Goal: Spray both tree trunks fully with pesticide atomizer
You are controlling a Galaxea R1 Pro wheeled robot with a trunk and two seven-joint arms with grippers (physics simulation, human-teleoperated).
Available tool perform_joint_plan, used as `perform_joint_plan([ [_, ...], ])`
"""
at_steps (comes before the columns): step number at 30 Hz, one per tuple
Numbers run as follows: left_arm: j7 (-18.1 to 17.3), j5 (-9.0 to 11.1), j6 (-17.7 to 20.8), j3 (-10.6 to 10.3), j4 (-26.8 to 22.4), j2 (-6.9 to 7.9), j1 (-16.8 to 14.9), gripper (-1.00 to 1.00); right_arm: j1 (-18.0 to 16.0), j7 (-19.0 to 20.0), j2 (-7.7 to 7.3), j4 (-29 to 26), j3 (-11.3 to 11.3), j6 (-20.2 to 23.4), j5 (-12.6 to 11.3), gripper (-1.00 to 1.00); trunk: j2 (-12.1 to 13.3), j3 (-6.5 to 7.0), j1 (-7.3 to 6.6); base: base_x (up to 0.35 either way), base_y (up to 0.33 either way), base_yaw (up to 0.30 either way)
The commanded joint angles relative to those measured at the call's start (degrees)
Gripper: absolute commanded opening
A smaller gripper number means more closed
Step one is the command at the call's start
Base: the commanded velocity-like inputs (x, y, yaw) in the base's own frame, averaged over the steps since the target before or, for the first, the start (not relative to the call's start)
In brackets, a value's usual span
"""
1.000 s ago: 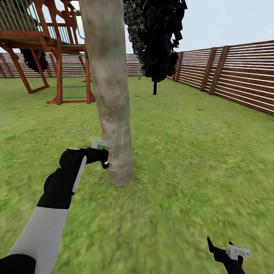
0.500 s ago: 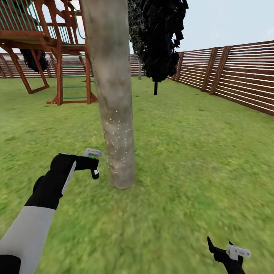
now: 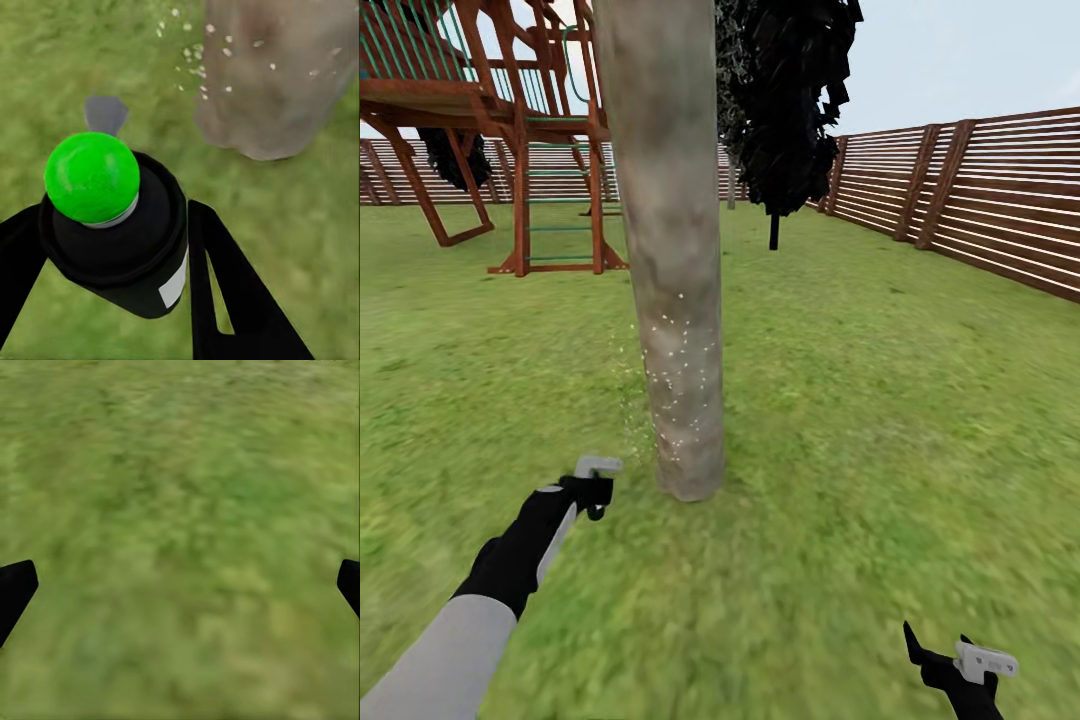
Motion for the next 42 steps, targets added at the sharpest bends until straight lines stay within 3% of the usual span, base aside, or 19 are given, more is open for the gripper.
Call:
perform_joint_plan([
  [1,2.4,2.3,-4.8,0.1,4.1,-0.04,0.0,-1.00,0.0,0.0,0.00,0.0,0.0,0.0,0.0,1.00,0.0,0.01,-0.01,0.000,0.000,0.221],
  [2,5.7,3.6,-11.2,0.1,10.2,-0.08,0.0,-1.00,0.0,0.0,0.00,0.0,0.0,0.0,0.0,1.00,0.0,0.01,-0.01,0.000,0.000,0.259],
  [4,7.6,3.9,-17.2,0.1,15.7,-0.28,0.0,-1.00,0.0,0.0,0.00,0.0,0.0,0.0,0.0,1.00,0.0,0.01,-0.01,0.000,0.000,0.268],
  [5,8.0,4.0,-18.0,0.1,17.0,-0.45,0.0,-1.00,0.0,0.0,0.00,0.0,0.0,0.0,0.0,1.00,0.0,0.01,-0.01,0.000,0.000,0.271],
  [7,8.9,3.7,-20.0,0.1,20.0,-2.40,0.0,-1.00,0.0,0.0,0.00,0.0,0.0,0.0,0.0,1.00,0.0,0.01,-0.01,0.000,-0.014,0.272],
  [9,9.6,3.6,-20.6,0.1,21.0,-2.68,0.0,-1.00,0.0,0.0,0.00,0.0,0.0,0.0,-0.1,1.00,0.0,0.01,-0.01,0.000,-0.171,0.223],
  [11,14.7,3.5,-20.9,0.0,21.3,-3.09,0.1,-1.00,0.0,0.0,0.00,0.0,0.0,0.0,0.0,1.00,0.0,0.01,-0.01,0.000,-0.254,0.049],
  [14,17.3,3.9,-20.8,-0.1,21.6,-3.43,0.1,-1.00,0.0,0.0,0.00,0.0,0.0,0.0,0.0,1.00,0.0,0.01,-0.01,0.000,-0.268,0.007],
  [18,17.5,3.9,-20.8,-0.2,21.6,-3.64,0.1,-1.00,0.0,0.0,0.37,0.0,0.1,0.0,0.1,1.00,0.0,0.01,-0.01,0.000,-0.270,0.000],
  [19,17.5,3.9,-20.9,-0.2,21.7,-4.36,0.1,-1.00,0.0,0.1,0.63,0.1,0.1,0.0,0.1,1.00,0.0,0.01,-0.01,0.000,-0.270,0.000],
  [24,17.0,3.9,-20.8,-0.2,21.6,-5.11,0.1,-1.00,0.0,0.0,0.79,0.0,0.1,0.0,0.1,1.00,0.0,0.01,-0.01,0.000,-0.270,0.154],
  [42,17.6,3.7,-20.8,-0.2,21.4,-5.60,0.1,-1.00,0.0,0.0,0.83,0.1,0.1,0.0,0.1,1.00,0.0,0.01,-0.01,0.000,-0.270,0.277],
])
